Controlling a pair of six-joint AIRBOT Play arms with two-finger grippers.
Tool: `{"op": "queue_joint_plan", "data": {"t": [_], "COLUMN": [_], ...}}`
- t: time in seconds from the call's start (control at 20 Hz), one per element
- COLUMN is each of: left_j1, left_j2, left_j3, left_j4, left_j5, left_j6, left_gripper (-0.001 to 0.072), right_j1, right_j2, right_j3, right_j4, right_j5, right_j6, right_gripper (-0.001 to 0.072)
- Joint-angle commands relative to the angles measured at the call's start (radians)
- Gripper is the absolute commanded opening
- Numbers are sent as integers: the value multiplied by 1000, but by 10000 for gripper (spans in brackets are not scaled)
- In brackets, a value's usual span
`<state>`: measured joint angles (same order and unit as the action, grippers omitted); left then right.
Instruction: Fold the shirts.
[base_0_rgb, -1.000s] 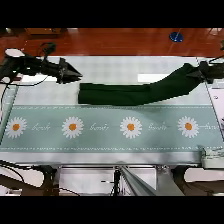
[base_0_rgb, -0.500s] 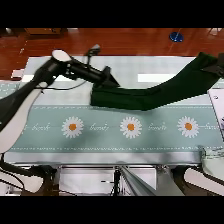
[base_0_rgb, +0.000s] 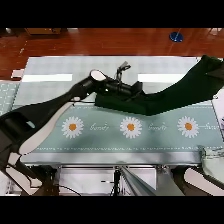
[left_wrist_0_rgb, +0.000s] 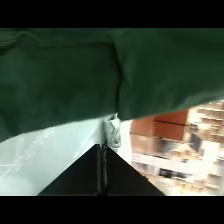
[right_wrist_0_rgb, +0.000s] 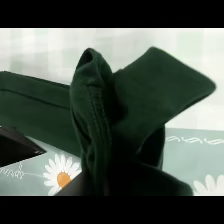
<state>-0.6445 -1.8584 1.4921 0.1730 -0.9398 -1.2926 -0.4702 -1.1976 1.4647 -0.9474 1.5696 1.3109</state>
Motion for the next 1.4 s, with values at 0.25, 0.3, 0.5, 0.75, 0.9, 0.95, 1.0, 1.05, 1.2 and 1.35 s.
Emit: {"op": "queue_joint_plan", "data": {"t": [0.25,0.3,0.5,0.75,0.9,0.95,1.0,1.05,1.2,1.35], "left_j1": [-106,-111,-156,-224,-241,-240,-230,-212,-106,50], "left_j2": [-139,-154,-225,-333,-370,-372,-369,-361,-283,-125], "left_j3": [10,26,145,285,299,299,300,303,304,304], "left_j4": [-167,-174,-182,-182,-191,-198,-200,-200,-190,-42], "left_j5": [58,57,27,71,66,66,66,58,-48,-203], "left_j6": [27,27,22,-83,-119,-118,-118,-111,-26,-2], "left_gripper": [24,24,23,22,23,23,22,21,21,20], "right_j1": [1,1,31,125,165,169,168,168,169,169], "right_j2": [61,76,115,115,115,115,115,115,115,115], "right_j3": [1,1,1,1,1,1,1,1,1,0], "right_j4": [0,2,-7,-5,-6,-6,-9,-23,-91,-92], "right_j5": [42,41,26,23,16,16,16,18,23,10], "right_j6": [16,16,14,13,12,12,12,12,12,16], "right_gripper": [42,42,42,42,42,42,42,42,42,42]}}
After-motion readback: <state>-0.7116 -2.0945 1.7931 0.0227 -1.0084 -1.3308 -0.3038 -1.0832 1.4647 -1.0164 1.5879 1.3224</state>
